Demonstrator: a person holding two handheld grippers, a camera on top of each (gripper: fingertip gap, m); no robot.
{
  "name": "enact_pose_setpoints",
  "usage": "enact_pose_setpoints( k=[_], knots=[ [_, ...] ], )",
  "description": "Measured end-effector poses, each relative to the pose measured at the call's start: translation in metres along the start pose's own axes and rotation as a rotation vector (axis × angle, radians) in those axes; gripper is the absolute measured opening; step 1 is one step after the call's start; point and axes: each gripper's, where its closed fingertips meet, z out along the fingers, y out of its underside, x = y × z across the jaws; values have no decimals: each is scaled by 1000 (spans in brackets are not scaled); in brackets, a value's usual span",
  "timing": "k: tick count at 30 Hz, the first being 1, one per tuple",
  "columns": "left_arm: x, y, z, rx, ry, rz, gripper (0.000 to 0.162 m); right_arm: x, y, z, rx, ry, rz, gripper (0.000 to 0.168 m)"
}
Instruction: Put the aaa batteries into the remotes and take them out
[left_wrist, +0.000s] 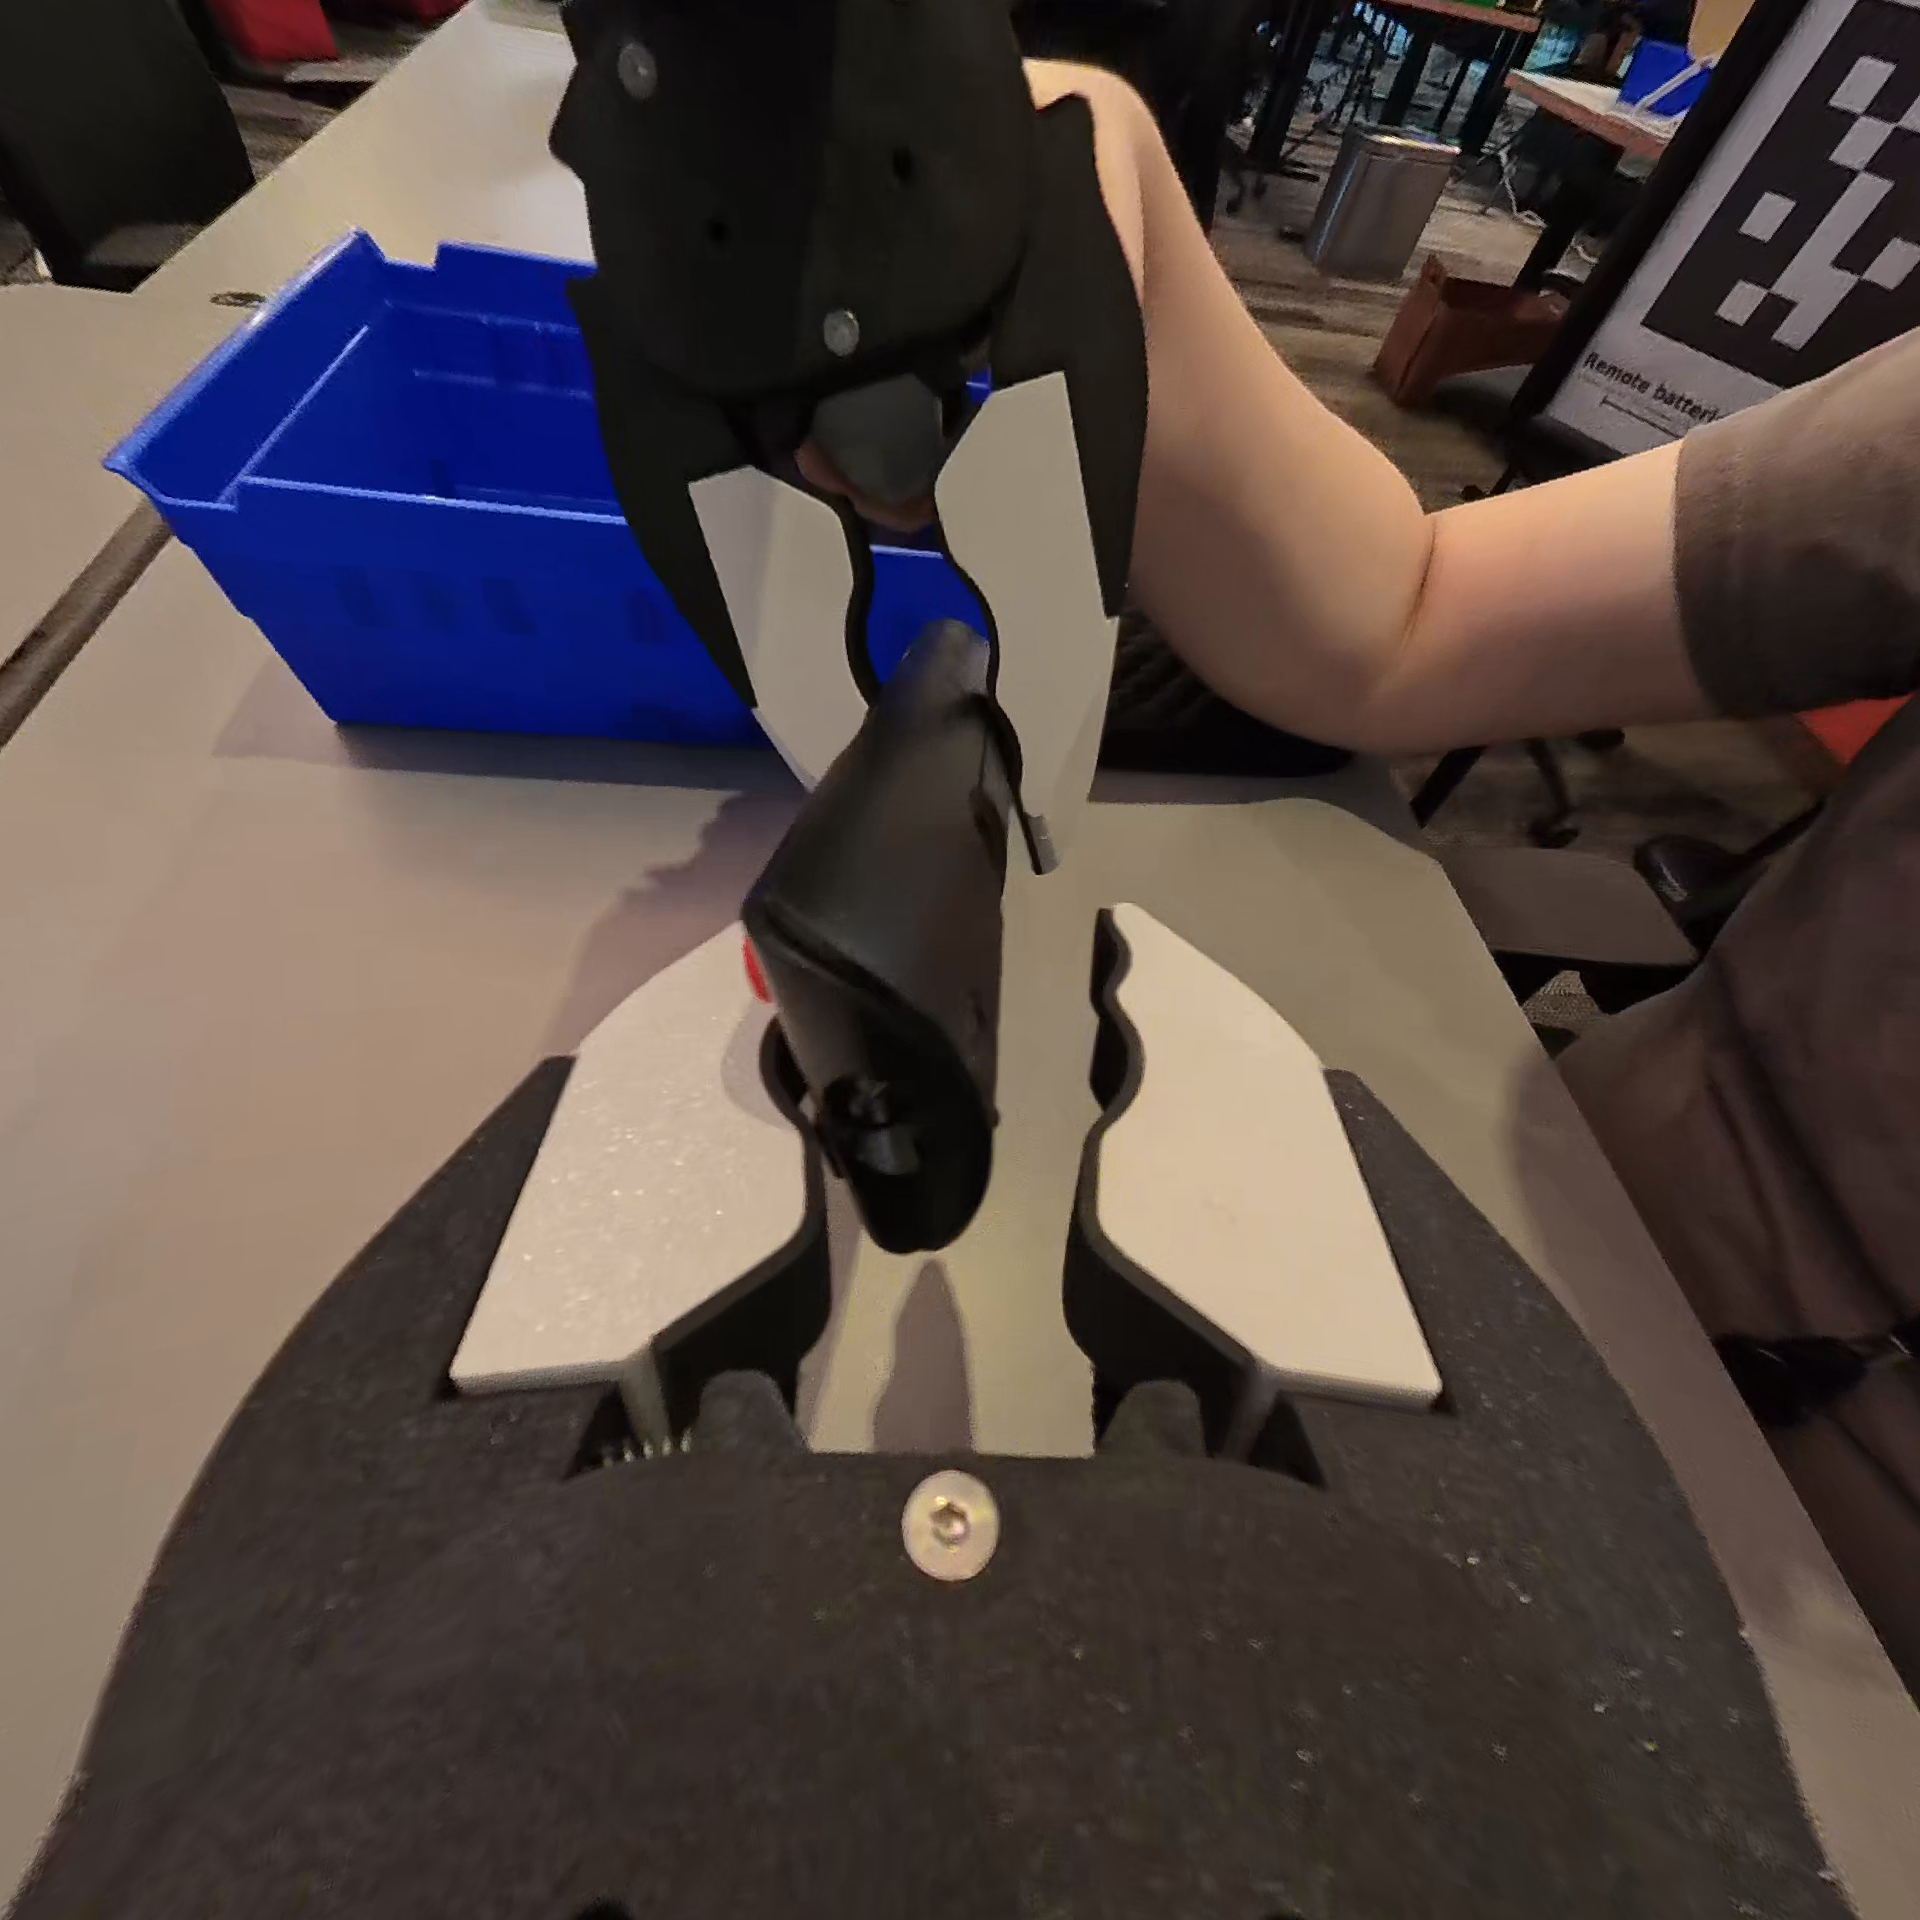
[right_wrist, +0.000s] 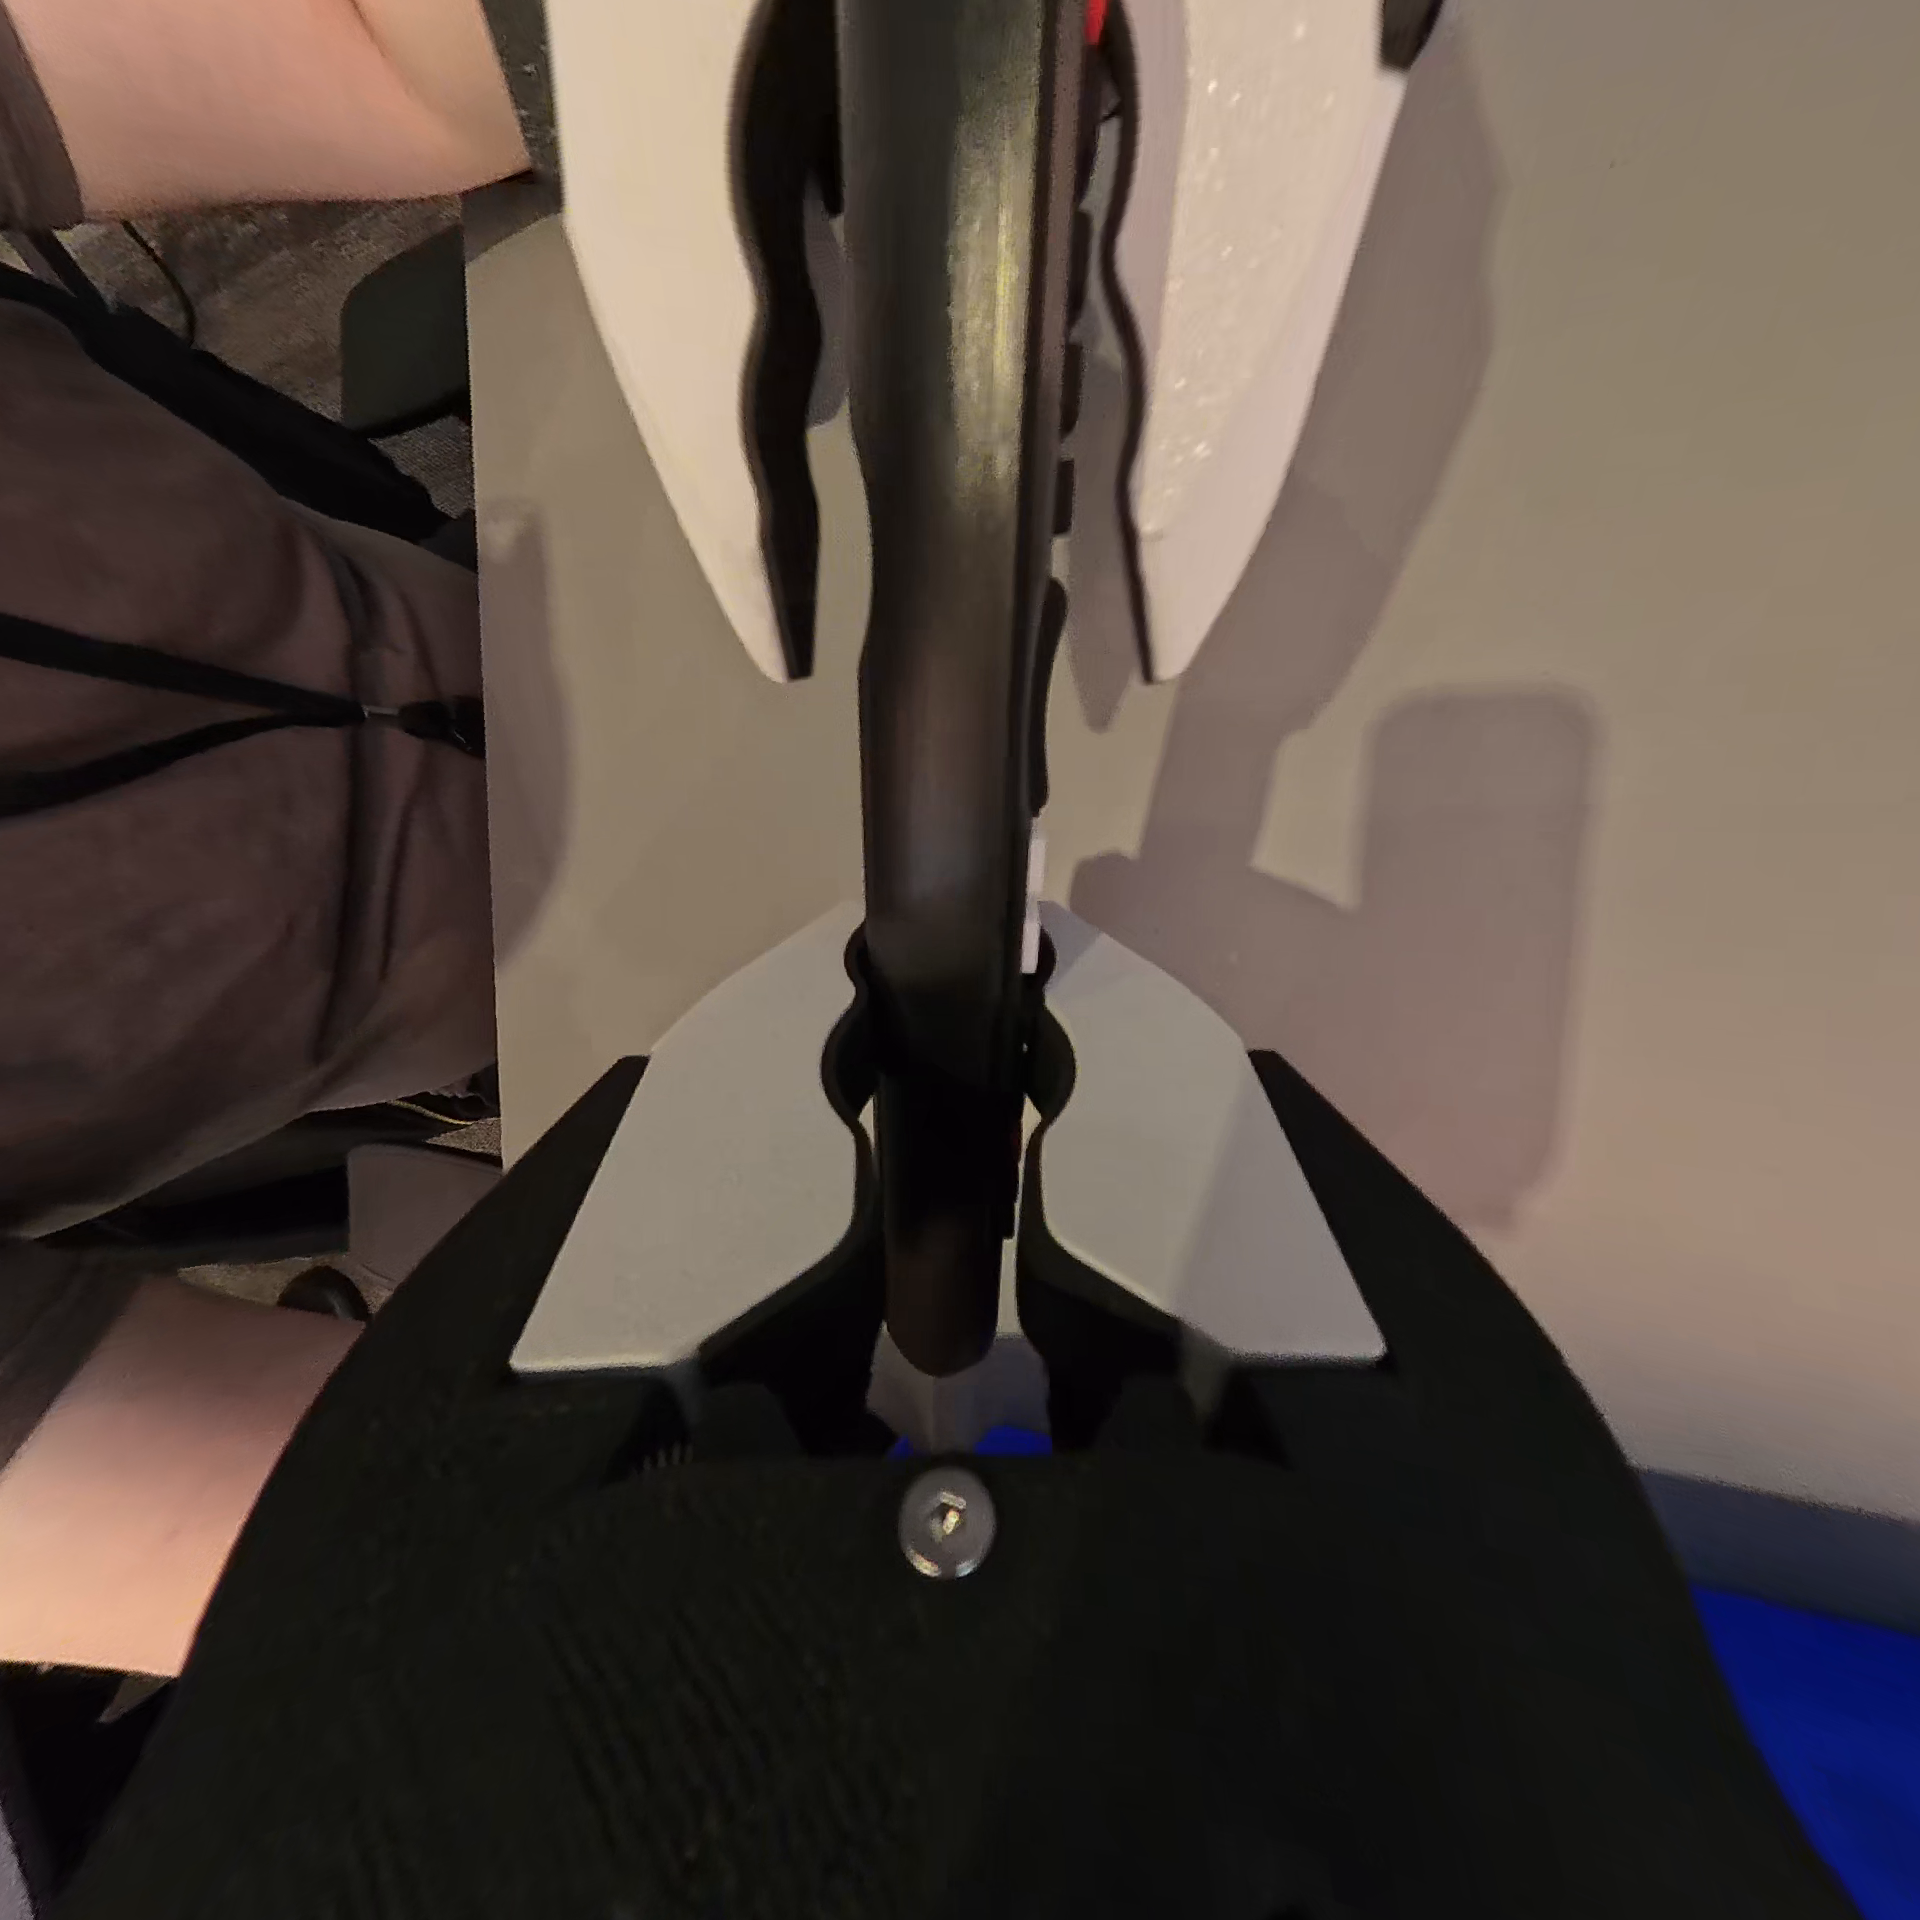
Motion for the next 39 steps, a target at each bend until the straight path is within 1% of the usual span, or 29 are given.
enact_pose_setpoints(
  k=[4,6,7,9,13,15,16,17,20,26,34,39],
  knots=[
    [1,2,2,-35,-20,31,52,-4,-2,3,-10,-13,-6,26],
    [1,-1,2,-19,-25,30,43,-5,-3,5,-13,-14,-11,26],
    [2,0,1,-24,-18,30,41,-6,-4,5,-12,-16,-13,26],
    [1,4,0,-51,-26,41,41,-7,-5,4,-10,-10,-9,26],
    [0,-1,-2,-21,-50,91,42,-9,-8,4,6,-29,-12,26],
    [-1,6,-2,-71,-56,99,44,-8,-7,4,3,-30,-11,26],
    [-3,11,-1,-109,-66,100,49,-8,-7,4,7,-33,-8,26],
    [-5,15,0,-134,-79,106,48,-7,-8,3,15,-37,-5,26],
    [-5,9,2,-95,-86,103,38,-8,-9,3,23,-48,-11,26],
    [-6,11,3,-94,-85,92,36,-6,-7,3,16,-41,-9,26],
    [-5,7,4,-54,-57,62,37,-7,-8,3,16,-48,-7,26],
    [-6,7,7,-68,-77,61,34,-4,-5,2,7,-31,-11,26]
  ],
)
